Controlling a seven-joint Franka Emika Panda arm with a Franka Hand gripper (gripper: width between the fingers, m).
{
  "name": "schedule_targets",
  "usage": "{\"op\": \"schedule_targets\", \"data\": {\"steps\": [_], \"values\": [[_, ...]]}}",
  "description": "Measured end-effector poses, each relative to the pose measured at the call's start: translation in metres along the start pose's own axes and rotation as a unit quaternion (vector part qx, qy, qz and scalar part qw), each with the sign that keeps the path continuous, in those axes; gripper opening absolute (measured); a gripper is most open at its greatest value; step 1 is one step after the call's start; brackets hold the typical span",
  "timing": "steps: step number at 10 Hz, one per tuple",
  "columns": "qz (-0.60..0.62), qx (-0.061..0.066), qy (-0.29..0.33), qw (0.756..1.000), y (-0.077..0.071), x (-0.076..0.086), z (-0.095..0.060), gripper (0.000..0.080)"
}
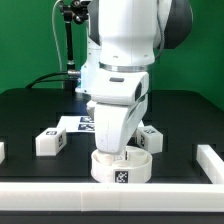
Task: Assemble stool
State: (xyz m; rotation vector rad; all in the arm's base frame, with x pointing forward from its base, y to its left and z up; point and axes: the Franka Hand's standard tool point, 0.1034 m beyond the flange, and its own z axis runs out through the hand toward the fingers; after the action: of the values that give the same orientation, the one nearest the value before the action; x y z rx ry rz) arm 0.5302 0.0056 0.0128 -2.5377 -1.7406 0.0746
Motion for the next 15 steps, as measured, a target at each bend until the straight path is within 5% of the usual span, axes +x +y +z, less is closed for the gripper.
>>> {"op": "schedule_targets", "data": {"steps": [1,3,5,10,15], "values": [[0.0,0.0,0.0,1.0,0.0,0.0,0.0,0.0392],[0.0,0.0,0.0,1.0,0.0,0.0,0.0,0.0082],[0.0,-0.002,0.001,1.0,0.001,0.0,-0.001,0.0034],[-0.004,-0.003,0.0,1.0,0.003,0.003,-0.002,0.0034],[-0.003,-0.014,0.011,1.0,0.006,0.072,-0.001,0.0034]]}}
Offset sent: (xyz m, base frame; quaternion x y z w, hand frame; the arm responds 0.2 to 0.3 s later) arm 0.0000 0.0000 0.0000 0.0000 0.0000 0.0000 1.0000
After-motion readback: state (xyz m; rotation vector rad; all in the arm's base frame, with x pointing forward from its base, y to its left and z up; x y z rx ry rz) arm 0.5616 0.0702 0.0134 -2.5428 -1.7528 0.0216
